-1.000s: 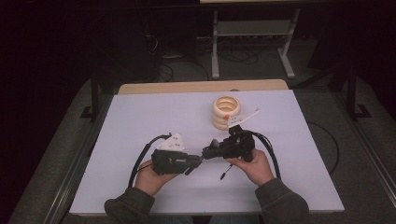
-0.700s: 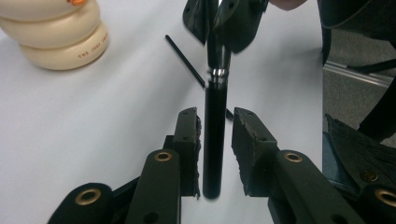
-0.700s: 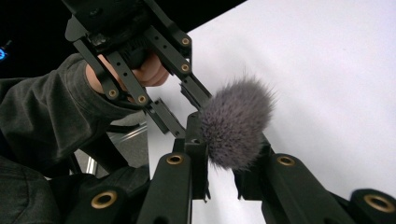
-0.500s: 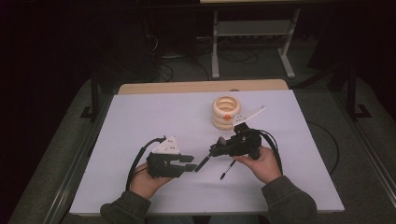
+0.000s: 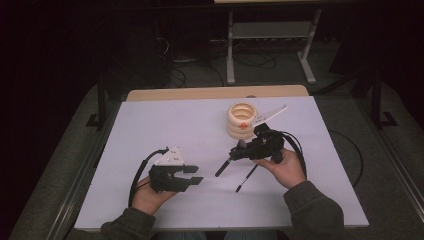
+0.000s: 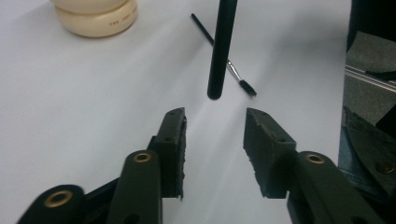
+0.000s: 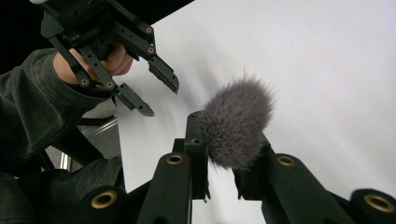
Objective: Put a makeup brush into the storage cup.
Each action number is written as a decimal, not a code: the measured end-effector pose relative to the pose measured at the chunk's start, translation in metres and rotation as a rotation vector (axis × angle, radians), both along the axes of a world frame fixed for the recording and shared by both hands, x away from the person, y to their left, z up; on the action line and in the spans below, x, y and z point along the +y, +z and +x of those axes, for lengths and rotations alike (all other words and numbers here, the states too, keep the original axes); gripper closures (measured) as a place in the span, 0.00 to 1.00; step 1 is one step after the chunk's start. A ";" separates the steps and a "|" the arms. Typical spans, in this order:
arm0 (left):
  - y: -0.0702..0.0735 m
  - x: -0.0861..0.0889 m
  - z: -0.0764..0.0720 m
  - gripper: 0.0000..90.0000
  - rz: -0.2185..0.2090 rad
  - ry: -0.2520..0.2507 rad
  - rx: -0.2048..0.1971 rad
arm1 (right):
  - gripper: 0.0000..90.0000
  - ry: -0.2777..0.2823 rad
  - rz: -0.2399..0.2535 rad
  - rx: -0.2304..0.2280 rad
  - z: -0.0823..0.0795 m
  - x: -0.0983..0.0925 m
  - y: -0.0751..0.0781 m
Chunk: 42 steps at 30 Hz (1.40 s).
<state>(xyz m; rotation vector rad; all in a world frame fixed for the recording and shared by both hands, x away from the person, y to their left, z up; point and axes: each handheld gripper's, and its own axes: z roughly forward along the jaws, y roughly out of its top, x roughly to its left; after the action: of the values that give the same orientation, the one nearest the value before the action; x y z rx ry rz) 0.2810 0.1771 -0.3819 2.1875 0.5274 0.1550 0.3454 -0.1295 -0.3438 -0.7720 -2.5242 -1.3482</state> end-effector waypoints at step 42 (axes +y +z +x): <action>-0.005 0.016 0.006 0.51 0.024 0.077 0.024 | 0.85 -0.146 -0.083 -0.039 0.052 -0.036 0.054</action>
<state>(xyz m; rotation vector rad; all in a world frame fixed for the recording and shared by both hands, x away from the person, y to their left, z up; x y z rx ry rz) 0.2872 0.1928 -0.3868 2.1964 0.6269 0.1774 0.3977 -0.1650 -0.2896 -0.9727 -2.6138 -1.3205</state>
